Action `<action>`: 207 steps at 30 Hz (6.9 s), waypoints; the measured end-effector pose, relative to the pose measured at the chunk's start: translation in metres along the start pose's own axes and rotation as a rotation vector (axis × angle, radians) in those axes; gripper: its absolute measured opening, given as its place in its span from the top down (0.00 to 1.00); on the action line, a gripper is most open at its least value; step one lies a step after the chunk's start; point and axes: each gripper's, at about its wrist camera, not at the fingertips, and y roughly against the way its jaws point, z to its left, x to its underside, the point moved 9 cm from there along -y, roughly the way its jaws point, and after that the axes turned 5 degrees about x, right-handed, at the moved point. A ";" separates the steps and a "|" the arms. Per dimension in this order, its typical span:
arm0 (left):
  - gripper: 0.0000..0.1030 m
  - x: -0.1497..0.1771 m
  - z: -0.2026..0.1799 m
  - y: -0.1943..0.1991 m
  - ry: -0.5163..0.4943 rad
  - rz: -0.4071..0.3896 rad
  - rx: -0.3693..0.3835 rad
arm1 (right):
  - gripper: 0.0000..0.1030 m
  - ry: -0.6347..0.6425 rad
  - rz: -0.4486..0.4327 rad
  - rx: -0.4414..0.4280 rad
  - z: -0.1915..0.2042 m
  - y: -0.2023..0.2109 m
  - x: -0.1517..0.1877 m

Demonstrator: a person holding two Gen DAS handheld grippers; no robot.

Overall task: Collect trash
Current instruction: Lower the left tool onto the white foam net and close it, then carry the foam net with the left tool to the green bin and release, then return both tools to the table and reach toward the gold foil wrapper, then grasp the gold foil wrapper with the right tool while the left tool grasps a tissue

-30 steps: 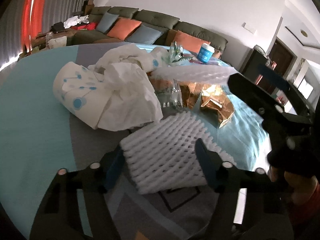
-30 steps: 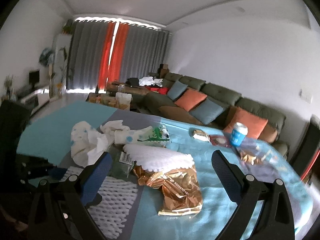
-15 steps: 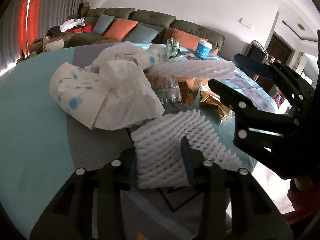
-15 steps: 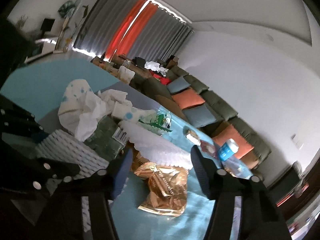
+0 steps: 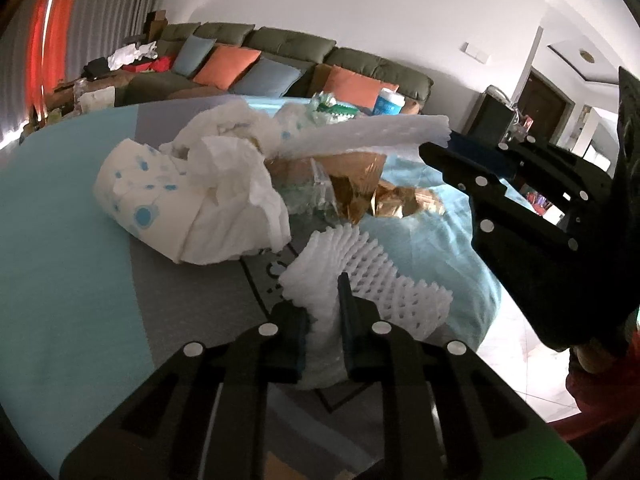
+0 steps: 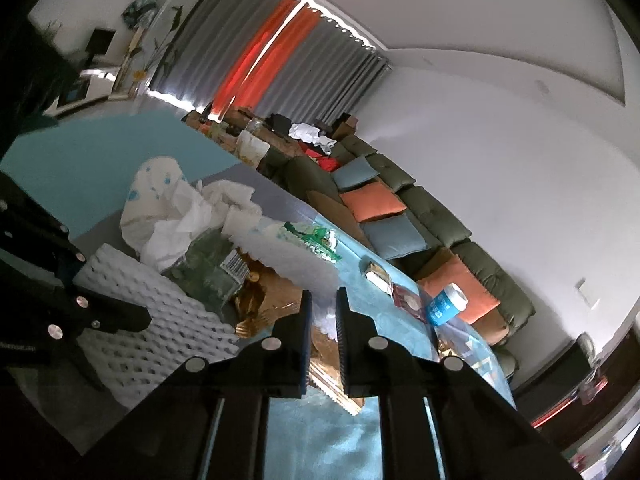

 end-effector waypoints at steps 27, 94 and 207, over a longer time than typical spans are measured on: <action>0.87 -0.015 0.026 0.176 0.004 -0.320 -0.195 | 0.91 -0.273 -0.194 -0.115 -0.011 0.066 -0.077; 0.33 0.120 0.413 0.322 0.464 -0.131 -1.054 | 0.60 -0.047 0.261 -1.041 0.406 -0.009 -0.231; 0.87 -0.063 0.044 -0.036 -0.058 -0.064 -0.222 | 0.80 -0.597 0.265 -0.197 -0.031 -0.066 0.078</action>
